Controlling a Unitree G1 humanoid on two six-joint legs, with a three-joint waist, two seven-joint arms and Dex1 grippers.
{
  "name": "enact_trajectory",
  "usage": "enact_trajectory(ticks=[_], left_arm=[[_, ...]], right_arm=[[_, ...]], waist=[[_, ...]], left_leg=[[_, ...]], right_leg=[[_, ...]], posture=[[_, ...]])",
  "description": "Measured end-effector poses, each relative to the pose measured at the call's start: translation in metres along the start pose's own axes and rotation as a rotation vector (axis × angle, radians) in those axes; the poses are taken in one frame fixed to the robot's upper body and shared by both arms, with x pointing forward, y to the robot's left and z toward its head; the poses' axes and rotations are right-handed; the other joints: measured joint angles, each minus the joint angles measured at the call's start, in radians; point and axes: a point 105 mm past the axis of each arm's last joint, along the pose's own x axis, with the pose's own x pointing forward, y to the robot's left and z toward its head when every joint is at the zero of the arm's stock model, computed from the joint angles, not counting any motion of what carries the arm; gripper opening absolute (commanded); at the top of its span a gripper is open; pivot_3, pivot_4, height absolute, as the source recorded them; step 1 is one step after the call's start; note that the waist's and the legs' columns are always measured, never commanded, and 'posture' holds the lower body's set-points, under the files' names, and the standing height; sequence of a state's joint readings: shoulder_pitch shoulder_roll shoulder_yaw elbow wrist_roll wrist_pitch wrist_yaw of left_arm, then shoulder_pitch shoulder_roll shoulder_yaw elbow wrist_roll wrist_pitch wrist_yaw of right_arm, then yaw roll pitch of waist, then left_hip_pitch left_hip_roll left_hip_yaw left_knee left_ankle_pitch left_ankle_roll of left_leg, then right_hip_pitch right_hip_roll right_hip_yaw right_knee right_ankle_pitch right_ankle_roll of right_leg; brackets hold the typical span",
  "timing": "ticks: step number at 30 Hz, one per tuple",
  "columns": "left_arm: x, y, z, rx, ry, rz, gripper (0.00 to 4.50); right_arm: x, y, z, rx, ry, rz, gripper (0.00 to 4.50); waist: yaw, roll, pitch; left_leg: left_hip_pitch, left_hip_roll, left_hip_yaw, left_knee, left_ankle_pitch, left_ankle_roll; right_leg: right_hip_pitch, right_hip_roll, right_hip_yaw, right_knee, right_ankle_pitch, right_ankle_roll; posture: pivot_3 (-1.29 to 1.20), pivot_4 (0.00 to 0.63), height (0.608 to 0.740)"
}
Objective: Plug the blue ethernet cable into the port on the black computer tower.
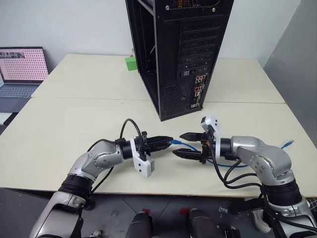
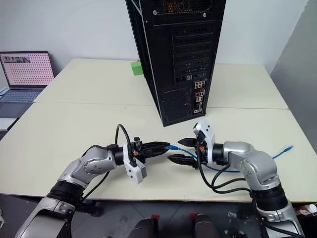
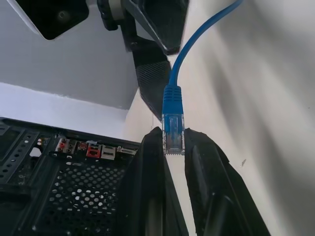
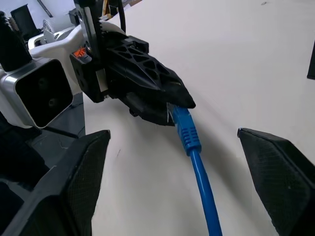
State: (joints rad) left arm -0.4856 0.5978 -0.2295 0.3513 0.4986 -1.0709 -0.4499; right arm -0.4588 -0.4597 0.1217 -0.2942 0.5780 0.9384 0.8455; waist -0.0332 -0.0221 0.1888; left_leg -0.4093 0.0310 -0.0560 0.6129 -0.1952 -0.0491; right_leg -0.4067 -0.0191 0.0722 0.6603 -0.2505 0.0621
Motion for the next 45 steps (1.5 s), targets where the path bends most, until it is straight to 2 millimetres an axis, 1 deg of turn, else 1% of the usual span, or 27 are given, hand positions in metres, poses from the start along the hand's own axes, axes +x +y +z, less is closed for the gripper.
enact_trajectory(ticks=[3, 5, 8, 14, 15, 16, 17, 18, 20, 21, 22, 24, 28, 29, 31, 33, 35, 37, 40, 42, 45], left_arm=[[0.000, -0.001, 0.000, 0.006, 0.003, 0.000, 0.28], [0.000, 0.000, 0.000, 0.007, 0.002, 0.010, 0.28], [0.001, 0.000, 0.000, 0.007, 0.001, 0.010, 0.28], [0.002, -0.001, 0.002, 0.004, -0.011, 0.014, 0.28], [0.002, -0.002, 0.003, 0.004, -0.012, 0.013, 0.28], [0.002, -0.001, 0.002, 0.004, -0.009, 0.014, 0.63], [0.002, -0.001, 0.002, 0.003, -0.007, 0.017, 0.98], [0.002, 0.000, 0.001, -0.001, -0.004, 0.026, 1.10], [0.004, 0.001, 0.001, -0.008, 0.003, 0.037, 1.49], [0.004, 0.001, 0.000, -0.011, 0.007, 0.039, 1.53], [0.004, 0.001, -0.002, -0.022, 0.019, 0.039, 1.82], [0.003, 0.000, -0.004, -0.056, 0.038, 0.044, 2.18], [-0.001, -0.007, -0.016, -0.204, 0.129, 0.050, 2.99], [-0.001, -0.008, -0.020, -0.262, 0.161, 0.060, 3.14], [0.003, -0.005, -0.029, -0.467, 0.246, 0.148, 3.54], [0.008, 0.000, -0.033, -0.602, 0.291, 0.194, 3.54], [0.017, 0.012, -0.034, -0.762, 0.332, 0.263, 3.54], [0.024, 0.020, -0.031, -0.822, 0.332, 0.286, 3.54], [0.033, 0.029, -0.034, -0.947, 0.398, 0.333, 3.54], [0.037, 0.034, -0.036, -1.011, 0.451, 0.356, 3.54], [0.040, 0.038, -0.039, -1.042, 0.509, 0.385, 3.54]], right_arm=[[0.001, -0.002, 0.000, 0.013, -0.002, 0.000, 2.81], [0.001, -0.003, 0.002, 0.012, -0.002, 0.000, 2.45], [0.002, -0.002, 0.005, 0.008, -0.005, 0.010, 1.75], [0.001, -0.004, 0.004, 0.027, -0.002, 0.012, 0.42], [0.001, -0.005, 0.003, 0.030, 0.000, 0.010, 0.26], [0.001, -0.005, 0.004, 0.032, 0.000, 0.014, 0.02], [0.001, -0.005, 0.004, 0.032, 0.000, 0.015, 0.00], [0.001, -0.005, 0.005, 0.031, -0.001, 0.017, 0.00], [0.002, -0.005, 0.005, 0.032, 0.000, 0.023, 0.00], [0.002, -0.004, 0.006, 0.030, 0.002, 0.025, 0.00], [0.003, -0.004, 0.007, 0.027, 0.005, 0.029, 0.00], [0.003, -0.005, 0.008, 0.022, 0.006, 0.027, 0.00], [0.000, -0.010, 0.010, 0.011, 0.005, -0.006, 0.00], [-0.002, -0.015, 0.012, 0.007, -0.005, -0.037, 0.00], [-0.011, -0.035, 0.021, -0.016, -0.039, -0.172, 0.00], [-0.019, -0.050, 0.032, -0.042, -0.072, -0.283, 0.00], [-0.026, -0.068, 0.048, -0.068, -0.127, -0.436, 0.00], [-0.029, -0.074, 0.057, -0.086, -0.159, -0.505, 0.00], [-0.032, -0.086, 0.071, -0.097, -0.220, -0.635, 0.00], [-0.032, -0.090, 0.077, -0.105, -0.245, -0.702, 0.00], [-0.029, -0.094, 0.082, -0.103, -0.272, -0.758, 0.00]], waist=[[0.000, 0.000, 0.000], [0.000, 0.000, 0.000], [0.000, 0.000, 0.000], [0.000, 0.000, 0.000], [0.000, 0.000, 0.000], [0.000, 0.000, 0.000], [0.000, 0.000, 0.000], [0.000, 0.000, 0.000], [0.000, 0.000, 0.000], [0.000, 0.000, 0.000], [-0.001, 0.000, 0.000], [-0.001, 0.000, 0.000], [-0.001, 0.000, 0.000], [-0.001, 0.000, 0.000], [-0.001, 0.000, 0.000], [-0.001, 0.000, 0.000], [-0.002, 0.000, 0.000], [-0.002, 0.000, 0.000], [-0.005, 0.000, 0.000], [-0.008, 0.000, 0.000], [-0.010, 0.000, 0.000]], left_leg=[[0.000, 0.000, 0.000, 0.000, 0.000, 0.000], [0.000, 0.000, 0.000, 0.000, 0.000, 0.000], [0.000, 0.000, 0.000, 0.000, 0.000, 0.000], [0.000, 0.000, 0.000, 0.000, 0.000, 0.000], [0.000, 0.000, 0.000, 0.000, 0.000, 0.000], [0.000, 0.000, 0.000, 0.000, 0.000, 0.000], [0.000, 0.000, 0.000, 0.000, 0.000, 0.000], [0.000, 0.000, 0.000, 0.000, 0.000, 0.000], [0.000, 0.000, 0.000, 0.000, 0.000, 0.000], [0.000, 0.000, 0.000, 0.000, 0.000, 0.000], [0.000, 0.000, 0.000, 0.000, 0.000, 0.000], [0.000, 0.000, 0.000, 0.000, 0.000, 0.000], [0.000, 0.000, 0.000, 0.000, 0.000, 0.000], [0.000, 0.000, 0.000, 0.000, 0.000, 0.000], [0.000, 0.000, 0.000, 0.001, 0.000, 0.000], [-0.001, 0.000, -0.001, 0.001, 0.000, 0.000], [-0.001, 0.000, -0.001, 0.001, 0.000, 0.000], [-0.001, 0.000, -0.001, 0.001, 0.000, 0.000], [-0.001, 0.000, -0.002, 0.001, 0.000, 0.000], [-0.001, 0.000, -0.002, 0.001, 0.000, 0.000], [-0.001, 0.000, -0.002, 0.001, 0.000, 0.000]], right_leg=[[0.000, 0.000, 0.000, 0.000, 0.000, 0.000], [0.000, 0.000, 0.000, 0.000, 0.000, 0.000], [0.000, 0.000, 0.000, 0.000, 0.000, 0.000], [0.000, 0.000, 0.000, 0.000, 0.000, 0.000], [0.000, 0.000, 0.000, 0.000, 0.000, 0.000], [0.000, 0.000, 0.000, 0.000, 0.000, 0.000], [0.000, 0.000, 0.000, 0.000, 0.000, 0.000], [0.000, 0.000, 0.000, 0.000, 0.000, 0.000], [0.000, 0.000, 0.000, 0.000, 0.000, 0.000], [0.000, 0.000, 0.000, 0.000, 0.000, 0.000], [0.000, 0.000, 0.000, 0.001, 0.000, 0.000], [0.000, 0.000, 0.000, 0.001, 0.000, 0.000], [0.000, 0.000, 0.000, 0.001, 0.000, 0.000], [0.000, 0.000, 0.000, 0.001, 0.000, 0.000], [0.000, 0.000, 0.000, 0.001, 0.000, 0.000], [0.000, 0.000, -0.001, 0.001, 0.000, 0.000], [0.000, 0.000, -0.001, 0.002, 0.000, 0.000], [0.000, 0.000, -0.001, 0.002, 0.000, 0.000], [-0.001, 0.001, -0.001, 0.002, 0.000, 0.000], [-0.001, 0.001, -0.001, 0.002, 0.000, 0.000], [-0.001, 0.001, -0.001, 0.002, 0.000, 0.000]], posture=[[0.00, 0.150, 0.740], [0.00, 0.150, 0.740], [0.00, 0.150, 0.740], [0.00, 0.150, 0.740], [0.00, 0.150, 0.740], [0.00, 0.150, 0.740], [0.00, 0.150, 0.740], [0.00, 0.150, 0.740], [0.00, 0.150, 0.740], [0.00, 0.150, 0.740], [0.00, 0.150, 0.740], [0.00, 0.150, 0.740], [0.00, 0.150, 0.740], [0.00, 0.150, 0.740], [0.00, 0.150, 0.740], [0.00, 0.150, 0.740], [0.00, 0.150, 0.740], [0.00, 0.150, 0.740], [0.00, 0.150, 0.740], [0.00, 0.150, 0.740], [0.00, 0.150, 0.740]])
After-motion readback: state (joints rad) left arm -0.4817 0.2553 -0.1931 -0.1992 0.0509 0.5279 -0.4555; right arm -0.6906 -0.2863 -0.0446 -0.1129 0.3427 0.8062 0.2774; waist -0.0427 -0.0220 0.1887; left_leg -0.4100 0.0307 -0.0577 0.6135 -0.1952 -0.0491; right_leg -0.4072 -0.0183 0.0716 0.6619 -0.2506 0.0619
